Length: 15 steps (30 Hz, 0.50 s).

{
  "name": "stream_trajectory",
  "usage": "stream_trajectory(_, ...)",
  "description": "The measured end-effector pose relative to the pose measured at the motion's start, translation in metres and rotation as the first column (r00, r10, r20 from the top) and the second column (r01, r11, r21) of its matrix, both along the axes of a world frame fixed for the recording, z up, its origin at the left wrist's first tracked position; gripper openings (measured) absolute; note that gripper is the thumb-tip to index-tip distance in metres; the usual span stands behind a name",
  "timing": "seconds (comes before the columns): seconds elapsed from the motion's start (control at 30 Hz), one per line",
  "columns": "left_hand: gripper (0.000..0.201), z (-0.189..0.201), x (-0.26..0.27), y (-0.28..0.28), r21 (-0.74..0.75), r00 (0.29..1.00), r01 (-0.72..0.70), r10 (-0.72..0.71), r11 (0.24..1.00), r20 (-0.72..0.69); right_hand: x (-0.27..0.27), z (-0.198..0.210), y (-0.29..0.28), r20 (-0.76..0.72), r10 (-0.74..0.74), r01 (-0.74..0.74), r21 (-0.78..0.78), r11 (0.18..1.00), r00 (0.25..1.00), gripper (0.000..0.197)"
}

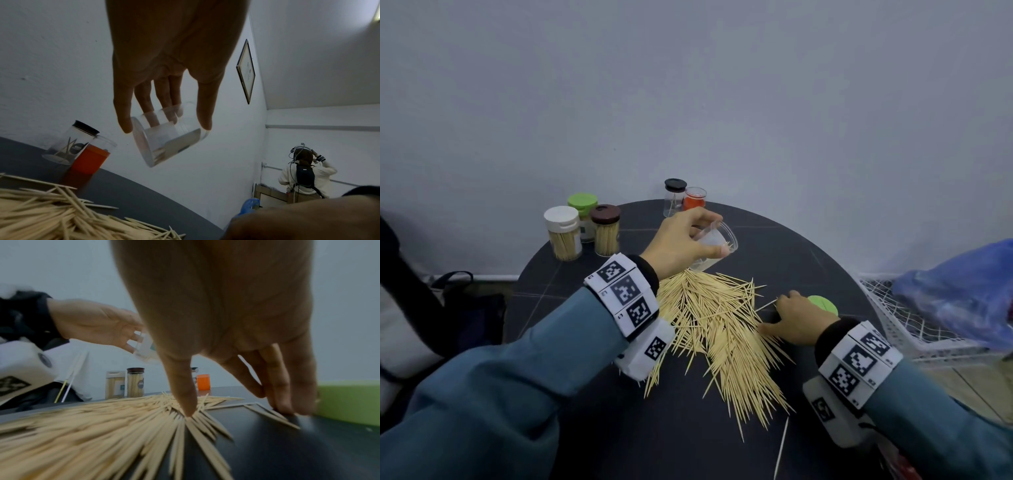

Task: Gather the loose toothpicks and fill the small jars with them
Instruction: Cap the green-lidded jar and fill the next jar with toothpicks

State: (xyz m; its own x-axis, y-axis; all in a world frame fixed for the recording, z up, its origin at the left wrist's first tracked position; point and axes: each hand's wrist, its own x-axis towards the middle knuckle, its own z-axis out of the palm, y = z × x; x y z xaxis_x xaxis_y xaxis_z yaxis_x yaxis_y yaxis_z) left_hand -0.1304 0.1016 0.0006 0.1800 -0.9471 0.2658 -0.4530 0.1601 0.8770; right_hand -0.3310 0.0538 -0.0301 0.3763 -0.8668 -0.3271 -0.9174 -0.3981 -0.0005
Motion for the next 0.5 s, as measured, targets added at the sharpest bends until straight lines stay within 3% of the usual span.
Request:
stream_trajectory(0.27, 0.056, -0.002, -0.001, 0.003, -0.004, 0.999, -0.016, 0.016, 1.0, 0.03, 0.008, 0.0, 0.012, 0.067, 0.075, -0.08, 0.081, 0.993, 0.995, 0.084)
stream_trajectory(0.5, 0.056, -0.002, 0.001, 0.006, -0.017, 1.0, -0.02, 0.02, 1.0, 0.024, 0.017, 0.005, 0.013, 0.156, -0.028, 0.013, 0.099, 0.995, 0.987, 0.052)
